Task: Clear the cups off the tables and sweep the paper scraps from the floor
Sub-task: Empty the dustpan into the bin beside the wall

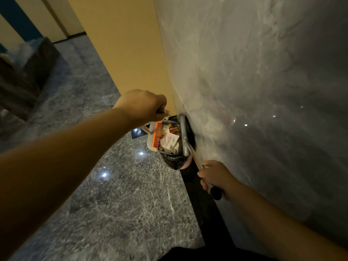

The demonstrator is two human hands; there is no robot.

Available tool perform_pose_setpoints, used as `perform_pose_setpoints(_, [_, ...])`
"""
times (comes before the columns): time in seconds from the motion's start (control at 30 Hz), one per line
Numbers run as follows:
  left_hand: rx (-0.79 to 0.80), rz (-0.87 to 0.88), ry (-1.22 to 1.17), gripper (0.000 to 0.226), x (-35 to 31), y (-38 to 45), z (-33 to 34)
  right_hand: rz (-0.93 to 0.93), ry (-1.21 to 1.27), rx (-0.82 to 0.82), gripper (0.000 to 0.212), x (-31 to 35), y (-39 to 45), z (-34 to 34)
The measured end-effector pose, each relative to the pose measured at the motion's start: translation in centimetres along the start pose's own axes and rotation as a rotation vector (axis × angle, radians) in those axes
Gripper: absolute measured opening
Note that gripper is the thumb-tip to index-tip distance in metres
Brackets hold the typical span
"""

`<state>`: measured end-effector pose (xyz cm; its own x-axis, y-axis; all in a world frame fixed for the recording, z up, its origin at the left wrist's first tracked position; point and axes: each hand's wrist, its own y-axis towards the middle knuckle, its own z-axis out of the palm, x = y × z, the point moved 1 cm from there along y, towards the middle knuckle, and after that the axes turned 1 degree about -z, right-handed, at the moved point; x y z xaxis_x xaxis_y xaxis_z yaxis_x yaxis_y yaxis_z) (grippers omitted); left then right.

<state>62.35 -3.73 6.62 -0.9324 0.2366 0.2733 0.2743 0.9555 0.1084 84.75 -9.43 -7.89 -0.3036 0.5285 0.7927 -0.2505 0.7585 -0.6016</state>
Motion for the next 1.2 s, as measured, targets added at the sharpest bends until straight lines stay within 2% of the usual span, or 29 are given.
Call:
perform_pose_setpoints(0.1, [0.025, 0.045, 0.025, 0.031, -0.5, -0.1, 0.3, 0.010, -0.004, 0.008, 0.031, -0.1, -0.2, 0.1])
perform_pose_setpoints(0.23, [-0.032, 0.006, 0.005, 0.031, 0.2, 0.0, 0.0, -0.009, 0.042, -0.003, 0.035, -0.3, -0.1, 0.3])
perform_pose_setpoints(0.4, [-0.001, 0.027, 0.014, 0.031, 0.2, 0.0, -0.1, -0.002, 0.103, -0.010, 0.044, -0.4, -0.2, 0.9])
perform_pose_setpoints(0.67, [-0.024, 0.050, 0.017, 0.031, 0.2, 0.8, -0.4, 0.017, 0.085, 0.002, 0.044, -0.2, -0.1, 0.8])
perform_pose_setpoints(0.97, [-0.032, 0.045, 0.043, 0.030, 0.6, 1.6, -0.4, 0.033, 0.140, 0.012, 0.034, 0.1, 0.2, 1.2])
perform_pose_setpoints(1.07, [0.029, 0.102, 0.075, 0.028, 0.1, 1.6, -0.1, 0.044, 0.150, 0.016, 0.027, 0.2, 0.1, 1.1])
perform_pose_setpoints(1.2, [-0.032, 0.059, 0.047, 0.029, 1.0, 2.2, -0.9, 0.052, 0.198, 0.025, 0.023, 0.2, 0.0, 0.9])
